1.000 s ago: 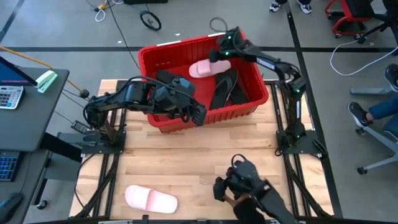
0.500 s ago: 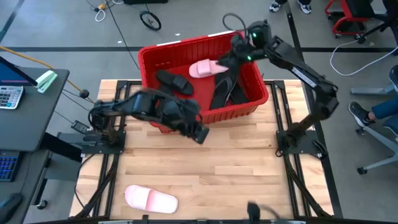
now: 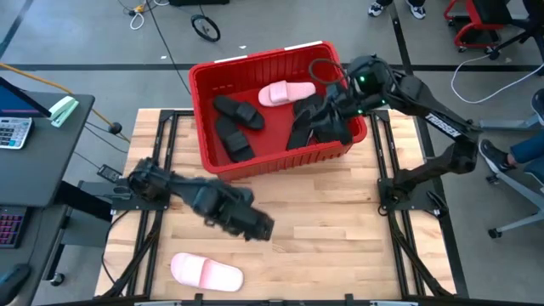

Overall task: Pick and place slides into bin
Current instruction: Put the pink slide into the red container

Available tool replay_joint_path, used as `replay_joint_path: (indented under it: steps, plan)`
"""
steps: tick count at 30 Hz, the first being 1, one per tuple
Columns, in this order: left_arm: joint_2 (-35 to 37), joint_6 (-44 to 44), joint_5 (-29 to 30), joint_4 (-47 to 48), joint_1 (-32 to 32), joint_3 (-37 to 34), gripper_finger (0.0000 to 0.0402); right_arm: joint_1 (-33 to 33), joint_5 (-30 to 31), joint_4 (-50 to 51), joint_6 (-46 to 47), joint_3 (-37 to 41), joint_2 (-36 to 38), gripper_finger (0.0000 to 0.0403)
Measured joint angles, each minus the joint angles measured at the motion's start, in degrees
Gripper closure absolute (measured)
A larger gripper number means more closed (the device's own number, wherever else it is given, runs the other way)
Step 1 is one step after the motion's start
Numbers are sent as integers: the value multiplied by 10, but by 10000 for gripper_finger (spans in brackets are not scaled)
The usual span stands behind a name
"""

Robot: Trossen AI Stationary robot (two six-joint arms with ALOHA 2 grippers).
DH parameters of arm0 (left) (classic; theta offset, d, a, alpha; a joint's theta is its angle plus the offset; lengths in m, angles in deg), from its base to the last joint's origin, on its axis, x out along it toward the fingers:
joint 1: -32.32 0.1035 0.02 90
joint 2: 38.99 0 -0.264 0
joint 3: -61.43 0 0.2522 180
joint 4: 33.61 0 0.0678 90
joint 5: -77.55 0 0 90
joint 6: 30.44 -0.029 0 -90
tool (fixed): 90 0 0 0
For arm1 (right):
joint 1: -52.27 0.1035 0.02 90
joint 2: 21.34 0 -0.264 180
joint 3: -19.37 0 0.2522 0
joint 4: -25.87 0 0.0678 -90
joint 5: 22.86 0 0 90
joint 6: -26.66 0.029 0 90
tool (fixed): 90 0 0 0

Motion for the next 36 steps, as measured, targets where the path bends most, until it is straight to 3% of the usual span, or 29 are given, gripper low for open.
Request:
replay_joint_path:
  steps: [8,14,17,24,27,33,36]
  plan:
    - [4,75,-99,14,-87,-102,280,78,0,63,30,0,6,255]
    - [16,114,-92,0,-167,-128,270,149,2,64,53,0,3,255]
    - [29,119,-65,-16,-210,-127,268,188,21,63,77,0,3,255]
    - [81,212,125,27,-321,-127,268,282,122,59,155,0,3,255]
    - [104,236,181,19,-357,-151,268,320,172,58,188,0,3,255]
    - [131,299,160,1,-393,-257,268,378,226,53,242,0,3,255]
    - [156,313,169,-98,-399,-342,268,401,242,50,258,0,3,255]
